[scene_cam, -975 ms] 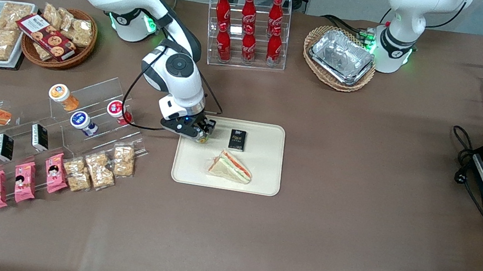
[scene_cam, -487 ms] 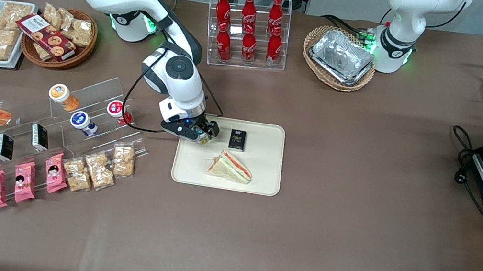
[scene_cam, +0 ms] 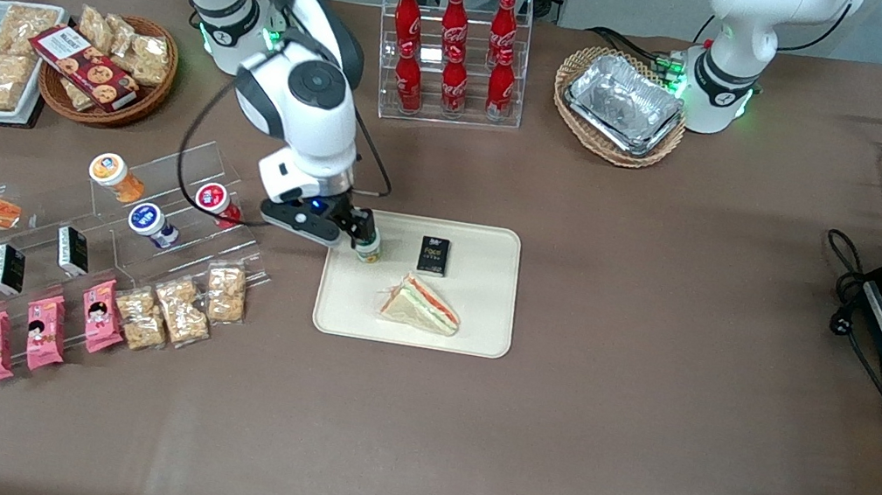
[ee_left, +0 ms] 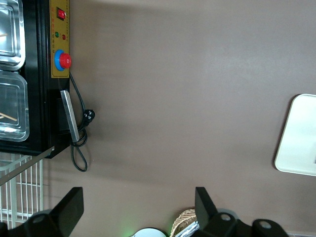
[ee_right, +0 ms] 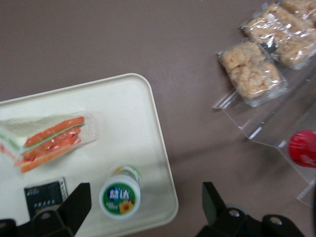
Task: Place green gum on tray
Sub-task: 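Open the right gripper and withdraw the right arm from the tray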
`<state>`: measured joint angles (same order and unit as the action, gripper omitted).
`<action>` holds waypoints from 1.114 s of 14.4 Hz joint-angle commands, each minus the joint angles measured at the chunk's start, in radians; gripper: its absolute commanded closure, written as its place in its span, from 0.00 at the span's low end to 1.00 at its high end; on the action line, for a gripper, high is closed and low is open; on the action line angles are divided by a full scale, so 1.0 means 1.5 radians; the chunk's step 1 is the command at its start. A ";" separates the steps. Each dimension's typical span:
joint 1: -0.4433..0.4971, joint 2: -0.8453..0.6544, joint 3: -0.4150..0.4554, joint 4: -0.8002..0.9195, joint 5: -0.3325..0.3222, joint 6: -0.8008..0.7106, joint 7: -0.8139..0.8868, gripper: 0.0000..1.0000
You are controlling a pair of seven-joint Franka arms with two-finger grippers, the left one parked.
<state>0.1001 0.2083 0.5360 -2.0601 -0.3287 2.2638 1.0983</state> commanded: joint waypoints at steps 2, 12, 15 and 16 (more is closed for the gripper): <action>-0.080 -0.074 0.000 0.116 0.156 -0.215 -0.233 0.00; -0.379 -0.168 -0.073 0.206 0.250 -0.371 -0.805 0.00; -0.417 -0.167 -0.080 0.222 0.250 -0.372 -0.806 0.00; -0.419 -0.164 -0.080 0.222 0.250 -0.372 -0.810 0.00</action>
<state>-0.5033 -0.0402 0.4070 -1.7525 0.0185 1.7335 -0.0990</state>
